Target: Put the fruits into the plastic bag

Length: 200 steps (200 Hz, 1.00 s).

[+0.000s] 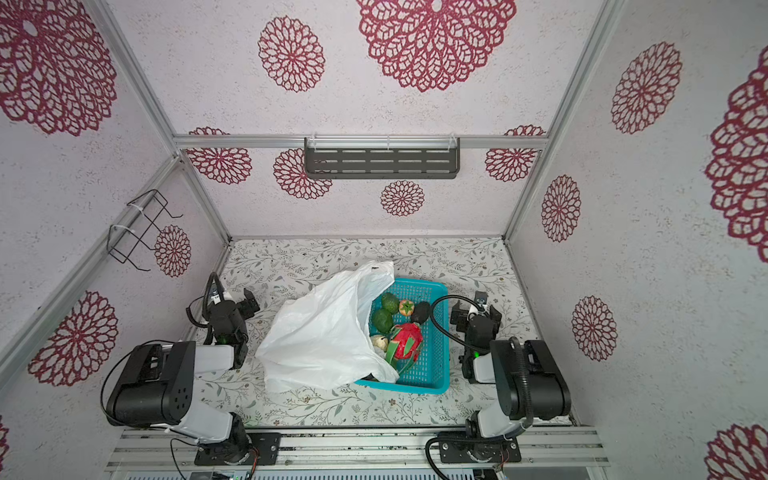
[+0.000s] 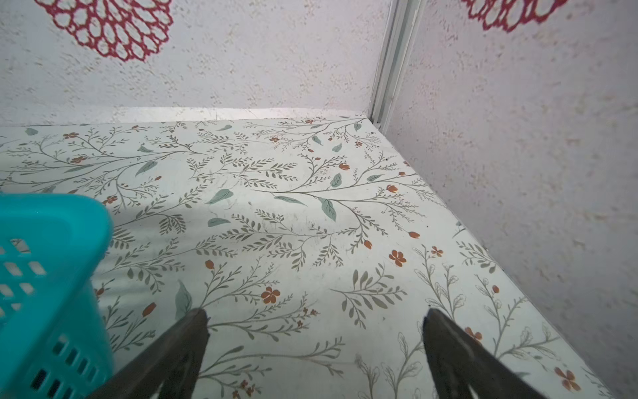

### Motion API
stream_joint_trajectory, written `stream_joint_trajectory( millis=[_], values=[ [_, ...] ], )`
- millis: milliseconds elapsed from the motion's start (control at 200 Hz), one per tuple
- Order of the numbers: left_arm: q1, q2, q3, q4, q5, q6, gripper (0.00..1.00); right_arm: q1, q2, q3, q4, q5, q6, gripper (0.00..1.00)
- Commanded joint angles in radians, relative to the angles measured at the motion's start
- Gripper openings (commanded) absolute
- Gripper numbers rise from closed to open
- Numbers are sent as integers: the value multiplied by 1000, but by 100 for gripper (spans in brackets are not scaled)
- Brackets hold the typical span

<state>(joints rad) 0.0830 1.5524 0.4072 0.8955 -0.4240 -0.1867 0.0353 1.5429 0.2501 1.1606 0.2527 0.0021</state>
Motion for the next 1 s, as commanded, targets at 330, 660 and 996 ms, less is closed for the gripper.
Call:
stream_joint_trajectory(
  millis=[330, 660, 996],
  values=[
    [-3, 5, -1, 19, -2, 20, 97, -5, -6, 10, 31, -14, 18, 99],
    [-2, 5, -1, 20, -2, 18, 97, -5, -7, 9, 33, -15, 19, 99],
    [-30, -54, 47, -95, -74, 35, 97, -5, -45, 26, -25, 20, 34, 99]
  ],
)
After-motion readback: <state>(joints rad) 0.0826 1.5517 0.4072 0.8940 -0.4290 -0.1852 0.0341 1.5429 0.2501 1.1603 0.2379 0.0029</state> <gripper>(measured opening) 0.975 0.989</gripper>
